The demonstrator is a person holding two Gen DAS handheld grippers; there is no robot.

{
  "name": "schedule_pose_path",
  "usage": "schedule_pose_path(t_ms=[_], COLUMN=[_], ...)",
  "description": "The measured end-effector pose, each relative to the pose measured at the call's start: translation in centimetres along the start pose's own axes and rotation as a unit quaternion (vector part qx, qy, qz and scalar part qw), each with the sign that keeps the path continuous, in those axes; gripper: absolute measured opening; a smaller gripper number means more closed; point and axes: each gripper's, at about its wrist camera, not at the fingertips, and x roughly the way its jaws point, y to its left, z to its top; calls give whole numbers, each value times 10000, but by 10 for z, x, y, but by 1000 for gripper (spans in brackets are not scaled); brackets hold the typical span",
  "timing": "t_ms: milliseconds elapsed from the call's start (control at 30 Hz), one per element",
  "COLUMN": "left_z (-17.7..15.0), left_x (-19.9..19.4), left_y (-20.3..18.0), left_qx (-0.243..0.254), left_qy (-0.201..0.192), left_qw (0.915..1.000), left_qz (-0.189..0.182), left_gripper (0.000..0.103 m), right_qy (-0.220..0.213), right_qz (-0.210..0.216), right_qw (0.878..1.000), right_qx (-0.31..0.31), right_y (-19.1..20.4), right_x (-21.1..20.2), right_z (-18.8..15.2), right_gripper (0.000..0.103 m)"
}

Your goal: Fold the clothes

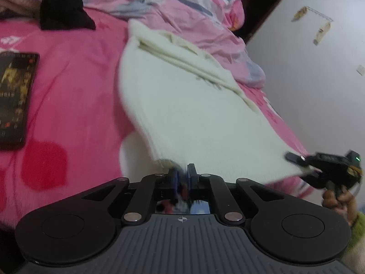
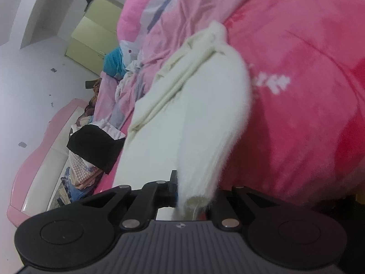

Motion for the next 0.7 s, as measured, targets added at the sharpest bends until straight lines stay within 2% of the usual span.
schedule_pose_path(t_ms=[100, 167, 267, 300, 367, 500, 700], left_z=[-1, -1, -2, 0, 5, 11, 14], left_x=[-8, -13, -21, -19, -12, 9, 19], left_y=[3, 6, 9, 10, 13, 27, 27], left_qx=[14, 24, 38, 25, -84, -479, -490], left_qy=[14, 23, 37, 0, -39, 155, 149], left_qw=[10000, 9999, 9998, 9999, 10000, 9979, 9979], left_qz=[-77, -128, -204, -140, 37, 402, 389], left_gripper=[18, 32, 44, 46, 56, 57, 58], right_qy=[74, 130, 201, 219, 251, 279, 285], right_qz=[-14, -28, -26, -30, -33, -7, 49], right_qw=[9999, 9998, 9994, 9993, 9991, 9987, 9982], right_qx=[84, 143, 264, 286, 336, 433, 534], right_y=[-7, -12, -19, -21, -25, -30, -36], right_x=[4, 6, 10, 10, 12, 13, 15], right_z=[0, 0, 0, -1, -1, -2, -3], right_gripper=[5, 5, 5, 5, 6, 6, 7])
